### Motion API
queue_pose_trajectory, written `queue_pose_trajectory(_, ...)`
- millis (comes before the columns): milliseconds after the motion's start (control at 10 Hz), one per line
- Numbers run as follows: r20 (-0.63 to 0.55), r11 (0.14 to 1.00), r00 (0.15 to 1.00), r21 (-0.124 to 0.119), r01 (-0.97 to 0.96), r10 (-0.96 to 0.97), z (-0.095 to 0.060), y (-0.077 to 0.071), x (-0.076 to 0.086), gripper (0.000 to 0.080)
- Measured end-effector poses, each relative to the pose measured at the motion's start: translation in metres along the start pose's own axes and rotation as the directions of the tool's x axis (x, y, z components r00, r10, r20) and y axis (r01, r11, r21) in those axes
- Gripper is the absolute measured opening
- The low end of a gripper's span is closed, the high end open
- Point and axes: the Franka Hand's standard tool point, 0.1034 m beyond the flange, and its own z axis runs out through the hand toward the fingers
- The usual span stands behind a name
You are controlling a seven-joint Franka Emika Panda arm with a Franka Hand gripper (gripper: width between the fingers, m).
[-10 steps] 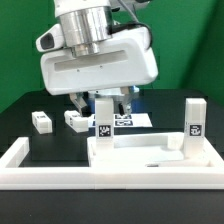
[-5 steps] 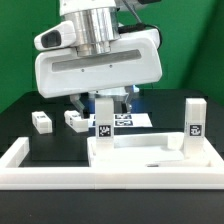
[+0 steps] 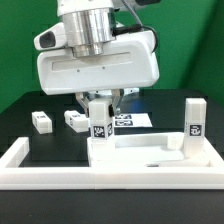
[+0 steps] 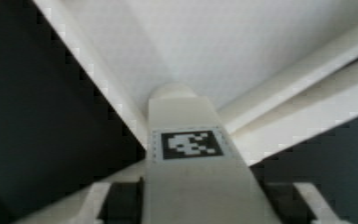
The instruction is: Assemble desk
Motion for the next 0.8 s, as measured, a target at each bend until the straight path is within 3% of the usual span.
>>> queue_pose_trajectory(200,0.010,0.941,0.941,0.012,-0.338,0.338,0.0010,-0.0023,-0.0003,0.0300)
queue_pose_trajectory(300,0.026,0.867,0.868,0.024,-0.497,0.497,0.0015,-0.0033,-0.0006,0.0300)
queue_pose_trajectory(500,0.082,0.648,0.653,0.076,-0.758,0.753,0.0028,-0.0029,-0.0010,0.0300)
queue_pose_trajectory(700,0.093,0.596,0.600,0.064,-0.800,0.795,0.0036,-0.0069,-0.0049,0.0300)
queue_pose_trajectory(800,0.092,0.614,0.617,0.065,-0.787,0.781,0.0043,-0.0066,-0.0051,0.0411)
